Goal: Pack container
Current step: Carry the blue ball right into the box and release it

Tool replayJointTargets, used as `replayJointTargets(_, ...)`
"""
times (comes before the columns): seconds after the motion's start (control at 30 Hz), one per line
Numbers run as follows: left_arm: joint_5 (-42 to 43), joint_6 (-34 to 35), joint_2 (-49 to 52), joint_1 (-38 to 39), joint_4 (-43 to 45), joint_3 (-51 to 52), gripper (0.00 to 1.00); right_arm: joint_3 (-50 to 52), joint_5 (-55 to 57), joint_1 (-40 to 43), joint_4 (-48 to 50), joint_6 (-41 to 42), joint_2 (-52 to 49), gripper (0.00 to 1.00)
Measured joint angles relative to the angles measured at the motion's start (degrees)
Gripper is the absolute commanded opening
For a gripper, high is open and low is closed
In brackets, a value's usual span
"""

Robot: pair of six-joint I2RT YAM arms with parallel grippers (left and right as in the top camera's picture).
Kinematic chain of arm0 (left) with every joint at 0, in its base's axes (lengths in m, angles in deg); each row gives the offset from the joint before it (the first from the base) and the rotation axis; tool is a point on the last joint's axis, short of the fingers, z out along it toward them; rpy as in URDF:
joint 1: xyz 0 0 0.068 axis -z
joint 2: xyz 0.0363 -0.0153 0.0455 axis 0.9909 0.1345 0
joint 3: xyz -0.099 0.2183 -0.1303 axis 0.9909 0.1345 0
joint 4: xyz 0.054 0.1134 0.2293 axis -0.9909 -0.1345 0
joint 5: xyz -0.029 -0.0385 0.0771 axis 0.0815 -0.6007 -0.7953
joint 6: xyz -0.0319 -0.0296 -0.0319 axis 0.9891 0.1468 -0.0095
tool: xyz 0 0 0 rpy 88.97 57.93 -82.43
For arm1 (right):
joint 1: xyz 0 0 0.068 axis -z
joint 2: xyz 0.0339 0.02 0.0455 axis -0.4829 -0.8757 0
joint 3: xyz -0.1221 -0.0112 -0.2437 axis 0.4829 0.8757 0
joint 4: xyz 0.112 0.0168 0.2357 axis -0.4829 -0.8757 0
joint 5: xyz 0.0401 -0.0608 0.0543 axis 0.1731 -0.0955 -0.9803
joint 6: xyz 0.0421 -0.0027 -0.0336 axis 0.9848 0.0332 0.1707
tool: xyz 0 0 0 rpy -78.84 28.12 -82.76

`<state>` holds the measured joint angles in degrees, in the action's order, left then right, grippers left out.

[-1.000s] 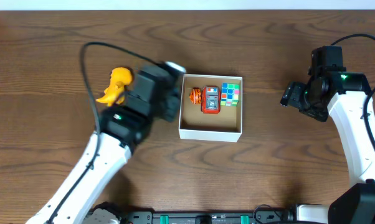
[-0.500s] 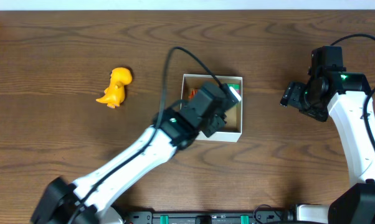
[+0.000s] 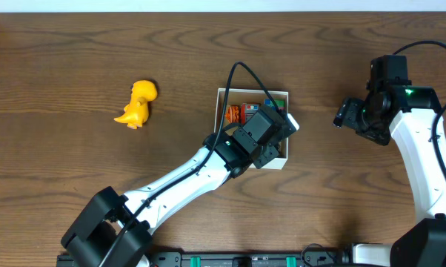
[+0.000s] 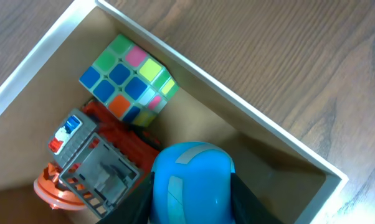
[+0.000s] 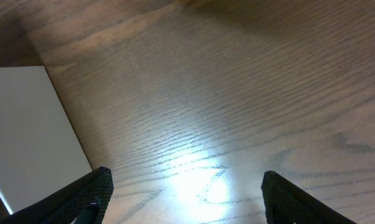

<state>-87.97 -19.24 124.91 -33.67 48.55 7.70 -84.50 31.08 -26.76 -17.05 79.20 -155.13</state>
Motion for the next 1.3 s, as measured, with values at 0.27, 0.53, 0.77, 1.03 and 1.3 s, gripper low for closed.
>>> replayJointTargets(0.27, 0.00, 0.00, 1.05, 0.00, 0.31, 0.00, 0.26, 0.00, 0.00, 0.00, -0.24, 0.00, 0.00, 0.79)
replayJointTargets(0.53, -0.04, -0.85, 1.44, 0.00, 0.35, 0.00, 0.70, 0.00, 0.00, 0.00, -0.24, 0.00, 0.00, 0.79)
replayJointTargets(0.77, 0.00, -0.50, 1.44, 0.00, 0.50, 0.00, 0.72, 0.00, 0.00, 0.00, -0.26, 0.00, 0.00, 0.79)
replayJointTargets(1.03, -1.57, 0.13, -0.35, -0.04, 0.31, 0.00, 0.72, 0.00, 0.00, 0.00, -0.24, 0.00, 0.00, 0.79)
replayJointTargets(1.3, -3.67, 6.99, -12.52, -8.26, -9.46, 0.00, 0.75, 0.04, 0.00, 0.00, -0.26, -0.13, 0.00, 0.79)
